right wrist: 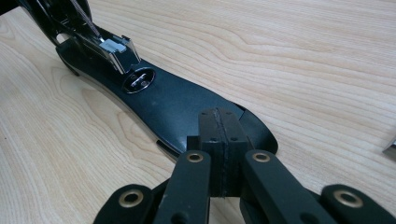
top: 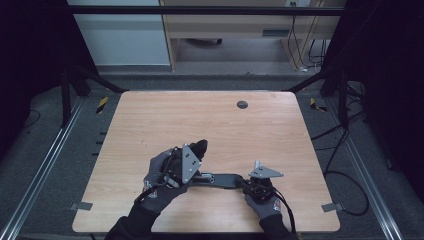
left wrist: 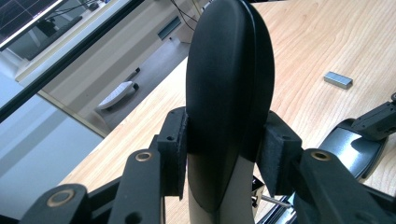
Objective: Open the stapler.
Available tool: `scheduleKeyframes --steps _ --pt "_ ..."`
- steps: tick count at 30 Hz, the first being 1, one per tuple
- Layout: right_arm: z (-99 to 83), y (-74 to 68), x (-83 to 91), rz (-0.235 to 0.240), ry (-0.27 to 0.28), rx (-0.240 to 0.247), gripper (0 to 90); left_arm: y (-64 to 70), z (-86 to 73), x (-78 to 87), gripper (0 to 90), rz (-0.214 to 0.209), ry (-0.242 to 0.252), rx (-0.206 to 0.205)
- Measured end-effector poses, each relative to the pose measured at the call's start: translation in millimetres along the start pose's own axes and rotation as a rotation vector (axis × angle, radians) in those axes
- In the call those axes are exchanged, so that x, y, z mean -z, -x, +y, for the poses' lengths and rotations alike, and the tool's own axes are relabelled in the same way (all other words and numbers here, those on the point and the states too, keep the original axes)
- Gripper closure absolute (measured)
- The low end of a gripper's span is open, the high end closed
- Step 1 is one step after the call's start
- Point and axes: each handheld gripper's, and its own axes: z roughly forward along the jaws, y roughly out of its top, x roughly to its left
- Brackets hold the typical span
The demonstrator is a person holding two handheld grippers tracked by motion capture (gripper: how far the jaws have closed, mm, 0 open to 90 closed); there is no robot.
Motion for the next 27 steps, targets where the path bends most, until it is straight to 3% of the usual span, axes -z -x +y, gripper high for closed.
scheduleKeyframes --steps 13,20,27 --pt "0.5 -0.7 -0.1 -0.002 -0.004 0.003 90.0 -12.3 -10.2 11.8 58.2 0.027 0.036 0.062" --pt "0.3 -1.1 0.1 -0.003 -0.004 0.005 90.0 -24.1 -20.1 21.0 58.3 0.023 0.064 0.127" --pt "0.3 -1.4 0.6 0.002 -0.004 0.007 90.0 -27.2 -27.5 28.0 58.2 0.024 0.095 0.144"
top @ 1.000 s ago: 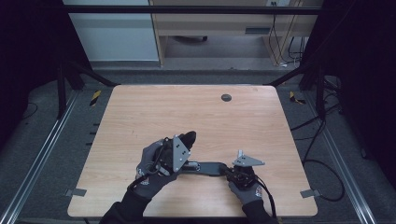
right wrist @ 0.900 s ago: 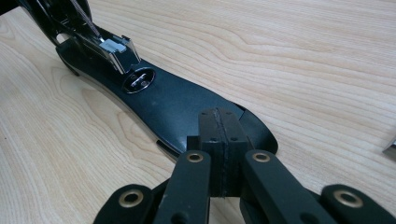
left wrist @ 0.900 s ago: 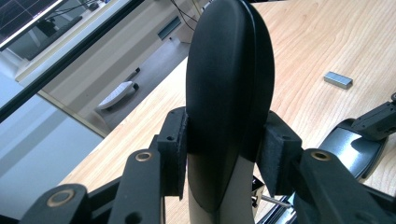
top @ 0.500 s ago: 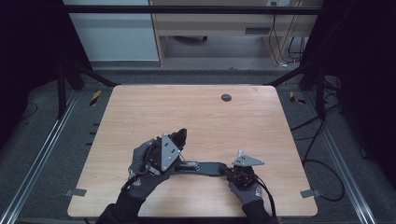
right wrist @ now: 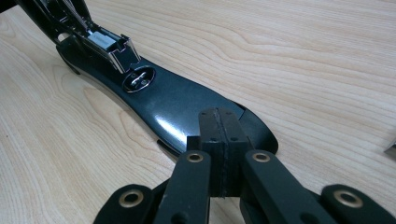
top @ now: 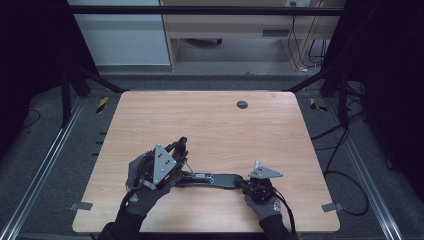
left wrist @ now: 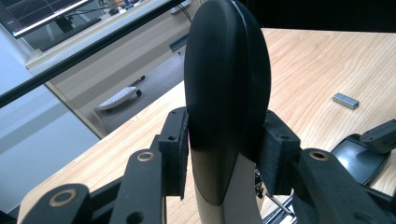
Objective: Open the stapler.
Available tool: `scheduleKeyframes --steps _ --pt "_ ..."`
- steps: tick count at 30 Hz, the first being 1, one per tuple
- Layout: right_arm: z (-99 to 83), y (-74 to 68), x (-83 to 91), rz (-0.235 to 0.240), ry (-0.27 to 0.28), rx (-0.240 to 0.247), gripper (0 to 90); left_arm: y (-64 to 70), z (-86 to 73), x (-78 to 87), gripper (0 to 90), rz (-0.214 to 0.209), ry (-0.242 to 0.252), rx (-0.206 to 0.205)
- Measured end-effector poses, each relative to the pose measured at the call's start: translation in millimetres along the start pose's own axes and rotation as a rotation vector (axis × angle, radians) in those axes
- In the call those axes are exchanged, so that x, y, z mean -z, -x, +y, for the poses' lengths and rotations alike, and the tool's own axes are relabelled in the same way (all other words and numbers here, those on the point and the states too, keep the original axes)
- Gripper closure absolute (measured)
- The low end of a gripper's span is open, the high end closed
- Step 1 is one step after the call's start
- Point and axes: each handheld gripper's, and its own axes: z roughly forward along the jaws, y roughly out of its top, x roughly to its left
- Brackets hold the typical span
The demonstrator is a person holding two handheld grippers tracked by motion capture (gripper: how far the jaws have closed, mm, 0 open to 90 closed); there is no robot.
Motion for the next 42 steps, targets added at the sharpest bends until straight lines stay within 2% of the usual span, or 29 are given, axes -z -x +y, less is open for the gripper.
scheduleKeyframes --steps 17,24,31,38,42 --pt "-0.1 0.2 -0.4 0.004 0.0 0.005 90.0 -18.0 -12.4 7.3 58.2 -0.009 0.038 0.091" --pt "0.1 0.2 -0.6 0.007 -0.001 -0.001 90.0 -21.1 -16.1 8.6 58.2 -0.015 0.052 0.102" --pt "0.1 0.2 -0.9 0.007 -0.001 -0.002 90.0 -28.9 -21.4 10.6 58.2 -0.018 0.061 0.146" --pt "0.2 0.2 -1.0 0.008 -0.002 -0.004 90.0 -32.7 -24.4 11.6 58.1 -0.019 0.067 0.16" --pt "0.2 0.3 -1.0 0.008 -0.002 -0.005 90.0 -37.4 -28.7 14.2 58.0 -0.017 0.073 0.184"
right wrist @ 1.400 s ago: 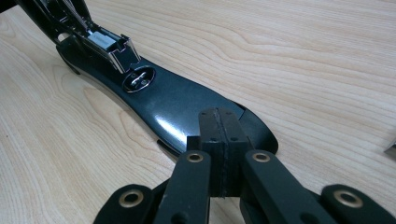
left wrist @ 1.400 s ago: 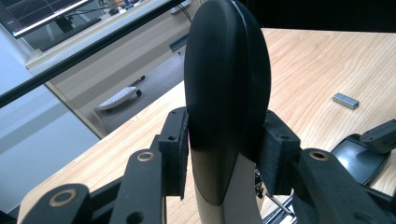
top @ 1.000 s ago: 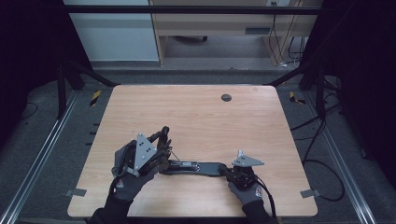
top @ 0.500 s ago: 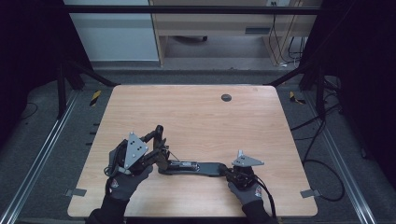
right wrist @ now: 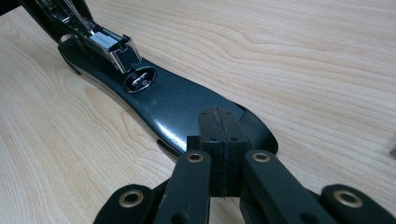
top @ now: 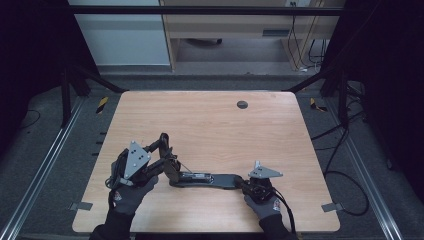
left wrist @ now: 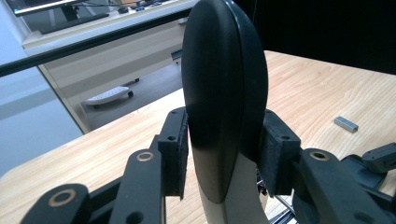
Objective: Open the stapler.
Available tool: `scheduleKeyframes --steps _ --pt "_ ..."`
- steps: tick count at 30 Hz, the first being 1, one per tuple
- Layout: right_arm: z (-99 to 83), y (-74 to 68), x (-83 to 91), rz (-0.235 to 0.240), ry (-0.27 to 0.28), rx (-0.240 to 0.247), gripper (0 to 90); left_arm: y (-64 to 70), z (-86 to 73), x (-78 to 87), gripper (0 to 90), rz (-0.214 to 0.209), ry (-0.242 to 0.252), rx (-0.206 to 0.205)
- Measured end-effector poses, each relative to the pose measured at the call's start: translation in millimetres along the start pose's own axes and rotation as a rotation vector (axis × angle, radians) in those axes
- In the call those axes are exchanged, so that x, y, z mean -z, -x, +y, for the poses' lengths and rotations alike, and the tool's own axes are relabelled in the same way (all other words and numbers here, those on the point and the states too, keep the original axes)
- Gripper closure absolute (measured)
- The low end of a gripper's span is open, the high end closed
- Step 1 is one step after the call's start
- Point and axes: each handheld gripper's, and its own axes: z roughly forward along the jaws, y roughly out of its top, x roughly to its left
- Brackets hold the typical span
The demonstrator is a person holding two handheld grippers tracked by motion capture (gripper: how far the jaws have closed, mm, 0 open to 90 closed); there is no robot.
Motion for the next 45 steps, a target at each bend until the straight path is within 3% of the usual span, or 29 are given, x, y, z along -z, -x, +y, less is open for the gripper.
scheduleKeyframes --steps 2,3,9,17,26,34,39,45 --pt "0.0 0.0 0.0 0.0 0.0 0.002 90.0 -2.7 -2.0 1.8 57.9 0.004 0.004 0.016" --pt "0.0 0.0 0.0 -0.001 0.0 0.002 90.0 -4.5 -2.8 3.4 57.7 0.025 -0.004 0.019" --pt "-0.1 0.0 0.2 0.001 0.001 0.004 90.0 -23.5 -20.4 17.7 56.5 0.038 0.021 0.103" --pt "-0.3 0.0 0.4 0.002 0.003 0.006 90.0 -30.8 -29.1 23.0 55.5 0.038 0.035 0.12" --pt "-0.4 0.4 0.1 0.005 0.007 0.0 90.0 -45.6 -45.7 29.1 53.4 0.058 0.035 0.183" --pt "-0.6 0.2 -0.3 0.002 0.008 0.0 90.0 -53.7 -54.5 29.6 50.6 0.075 0.016 0.195" --pt "-0.8 0.2 0.0 0.001 0.007 0.004 90.0 -55.7 -55.8 30.8 48.1 0.07 0.008 0.168" --pt "-0.6 0.3 -0.3 0.002 0.009 0.001 90.0 -55.8 -55.6 36.2 38.8 0.069 0.014 0.174"
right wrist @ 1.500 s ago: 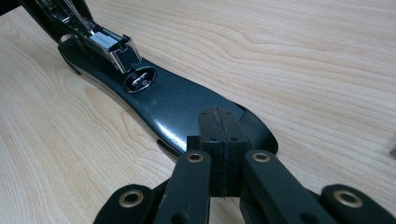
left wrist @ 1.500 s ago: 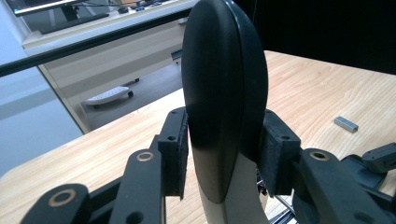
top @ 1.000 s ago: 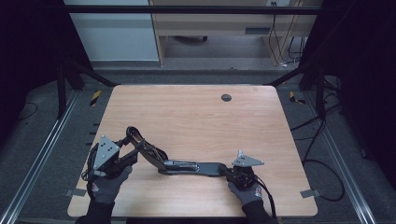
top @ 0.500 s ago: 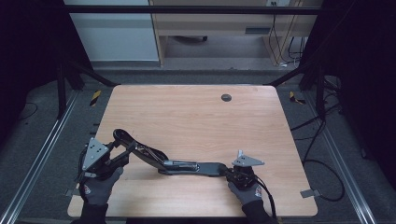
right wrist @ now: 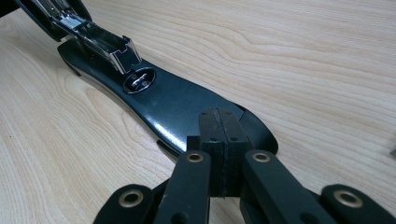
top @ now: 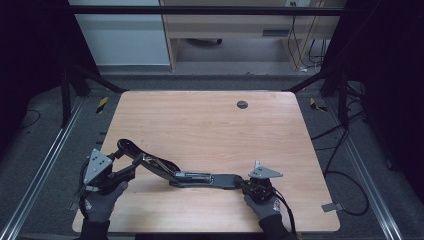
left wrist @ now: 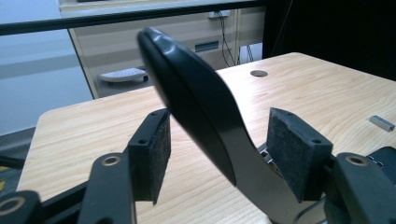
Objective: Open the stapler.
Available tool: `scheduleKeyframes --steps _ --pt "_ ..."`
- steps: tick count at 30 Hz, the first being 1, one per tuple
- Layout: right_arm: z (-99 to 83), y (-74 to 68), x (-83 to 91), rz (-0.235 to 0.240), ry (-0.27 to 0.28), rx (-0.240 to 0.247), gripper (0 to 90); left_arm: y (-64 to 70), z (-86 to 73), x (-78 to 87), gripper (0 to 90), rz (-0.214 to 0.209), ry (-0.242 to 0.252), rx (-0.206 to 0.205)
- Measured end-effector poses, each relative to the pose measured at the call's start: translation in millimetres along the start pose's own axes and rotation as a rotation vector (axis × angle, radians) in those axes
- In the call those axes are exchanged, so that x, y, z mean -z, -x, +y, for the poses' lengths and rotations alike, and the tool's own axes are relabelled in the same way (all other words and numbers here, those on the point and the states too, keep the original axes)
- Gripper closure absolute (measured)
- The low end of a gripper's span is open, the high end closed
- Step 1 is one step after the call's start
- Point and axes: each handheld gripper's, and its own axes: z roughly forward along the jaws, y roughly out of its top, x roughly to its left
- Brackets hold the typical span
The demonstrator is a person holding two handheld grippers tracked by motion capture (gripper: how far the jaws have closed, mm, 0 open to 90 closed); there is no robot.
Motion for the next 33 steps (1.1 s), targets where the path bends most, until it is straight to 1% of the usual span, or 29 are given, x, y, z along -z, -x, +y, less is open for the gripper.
scheduleKeyframes --steps 2,5,6,9,10,11,14,15,18,21,22,23,24,26,27,28,30,31,33 --pt "0.0 0.0 0.0 0.0 0.0 0.0 90.0 -1.0 -1.3 3.8 37.9 -0.001 -0.001 0.011" --pt "-0.1 0.0 0.1 0.0 -0.001 0.001 90.0 -1.9 -5.5 9.3 36.1 -0.003 -0.016 0.005" --pt "-0.2 0.1 0.2 0.0 -0.002 0.003 90.0 -2.3 -7.8 11.1 35.0 -0.004 -0.028 0.003" --pt "-0.3 0.2 0.2 0.002 0.0 0.003 90.0 -3.1 -18.0 15.9 34.4 0.0 -0.063 -0.004" --pt "-0.2 0.2 0.0 0.002 0.001 -0.001 90.0 -3.8 -26.0 18.0 34.1 0.006 -0.088 -0.005" --pt "-0.2 0.2 0.0 0.002 0.001 -0.001 90.0 -3.8 -26.0 18.0 34.1 0.006 -0.088 -0.005" --pt "0.2 -0.3 0.0 -0.002 -0.001 0.001 90.0 -6.1 -38.7 19.2 34.2 0.017 -0.115 0.004" --pt "0.2 -0.3 0.0 -0.002 -0.001 0.001 90.0 -6.1 -38.7 19.2 34.5 0.017 -0.115 0.004" --pt "0.8 -0.5 0.1 -0.004 -0.007 0.005 90.0 -7.5 -45.8 17.8 35.3 0.025 -0.139 0.007" --pt "1.0 -0.6 -0.1 -0.007 -0.007 0.0 90.0 -8.8 -51.1 15.8 36.4 0.04 -0.148 0.015" --pt "1.4 -0.6 0.1 -0.005 -0.012 -0.001 90.0 -9.1 -55.3 14.3 37.0 0.049 -0.153 0.019" --pt "1.4 -0.6 0.1 -0.005 -0.012 -0.001 90.0 -9.1 -55.3 14.3 37.6 0.049 -0.153 0.019" --pt "2.2 -1.2 0.6 -0.012 -0.019 0.009 90.0 -9.5 -59.7 12.7 38.2 0.055 -0.162 0.023" --pt "2.4 -1.0 0.9 -0.016 -0.021 0.017 90.0 -9.5 -61.7 11.8 39.0 0.056 -0.167 0.022" --pt "2.4 -0.4 1.5 -0.019 -0.017 0.025 90.0 -9.4 -63.9 11.0 39.7 0.058 -0.163 0.019" --pt "2.6 -0.1 2.5 -0.021 -0.014 0.019 90.0 -9.3 -65.7 10.4 41.3 0.06 -0.166 0.016" --pt "3.6 1.2 5.4 -0.024 -0.005 0.018 90.0 -8.7 -69.2 8.3 44.8 0.075 -0.177 0.015" --pt "4.3 1.9 7.5 -0.028 0.0 0.017 88.2 -8.5 -71.3 7.2 46.3 0.075 -0.181 0.015" --pt "6.4 4.3 13.4 -0.04 0.014 0.015 87.7 -7.5 -75.3 5.3 48.7 0.085 -0.196 0.008"
